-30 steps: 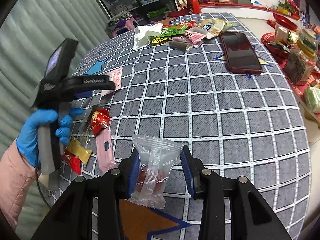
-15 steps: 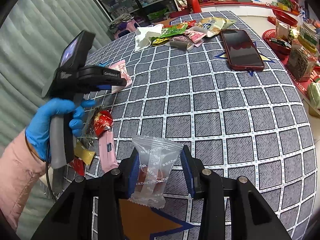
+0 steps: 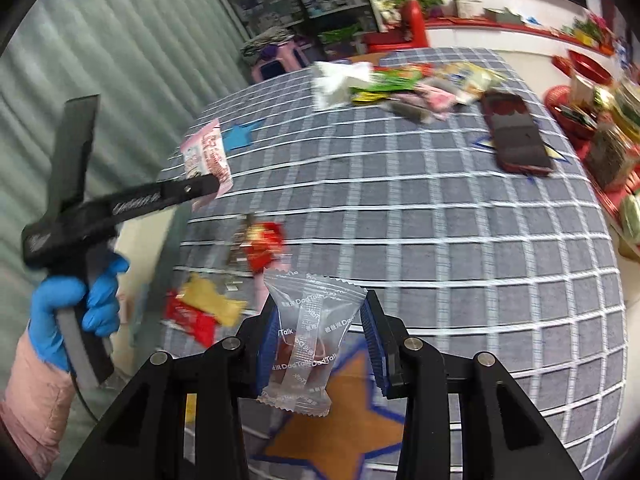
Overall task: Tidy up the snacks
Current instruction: 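Drop the cranberry bar with left tool while right tool drops candy into box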
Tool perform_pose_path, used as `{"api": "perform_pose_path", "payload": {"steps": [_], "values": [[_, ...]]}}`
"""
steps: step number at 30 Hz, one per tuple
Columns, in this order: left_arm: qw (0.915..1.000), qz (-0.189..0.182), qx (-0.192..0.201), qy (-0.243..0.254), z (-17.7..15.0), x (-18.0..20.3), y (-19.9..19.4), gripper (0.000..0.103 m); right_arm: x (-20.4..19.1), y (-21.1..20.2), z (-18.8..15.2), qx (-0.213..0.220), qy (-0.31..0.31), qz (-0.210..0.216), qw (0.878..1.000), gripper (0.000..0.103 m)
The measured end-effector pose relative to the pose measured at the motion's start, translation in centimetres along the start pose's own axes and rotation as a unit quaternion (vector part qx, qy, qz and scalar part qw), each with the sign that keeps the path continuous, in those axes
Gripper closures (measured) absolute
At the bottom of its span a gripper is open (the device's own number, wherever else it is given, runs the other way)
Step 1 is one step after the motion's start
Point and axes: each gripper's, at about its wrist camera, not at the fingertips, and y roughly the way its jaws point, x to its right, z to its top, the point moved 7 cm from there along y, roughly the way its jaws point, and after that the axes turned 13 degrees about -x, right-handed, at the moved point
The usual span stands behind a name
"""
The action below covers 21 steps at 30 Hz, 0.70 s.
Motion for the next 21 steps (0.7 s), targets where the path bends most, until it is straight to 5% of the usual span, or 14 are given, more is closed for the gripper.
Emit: {"api": "perform_pose_path", "payload": {"steps": [8, 16, 19, 21], "values": [[0.9968, 0.067, 0.014, -0.041, -7.3, -10.2, -4.2, 0.071, -12.2, 4.2, 0.7, -0.033, -0.082, 0.040, 0.995, 0.062], [0.9906, 0.110, -0.008, -0.081, -12.6, -17.0, -4.1, 0.069, -21.9, 10.2, 1.6, -0.075, -0.129, 0.061, 0.987, 0.062], [0.9888, 0.126, -0.006, -0.080, -13.7, -17.7, -3.7, 0.052, -23.4, 12.1, 1.8, -0.089, -0.133, 0.048, 0.986, 0.062], [0.9886, 0.128, 0.006, -0.079, -14.4, -18.0, -3.9, 0.024, -23.6, 13.1, 1.7, -0.100, -0.138, 0.035, 0.985, 0.058]]}}
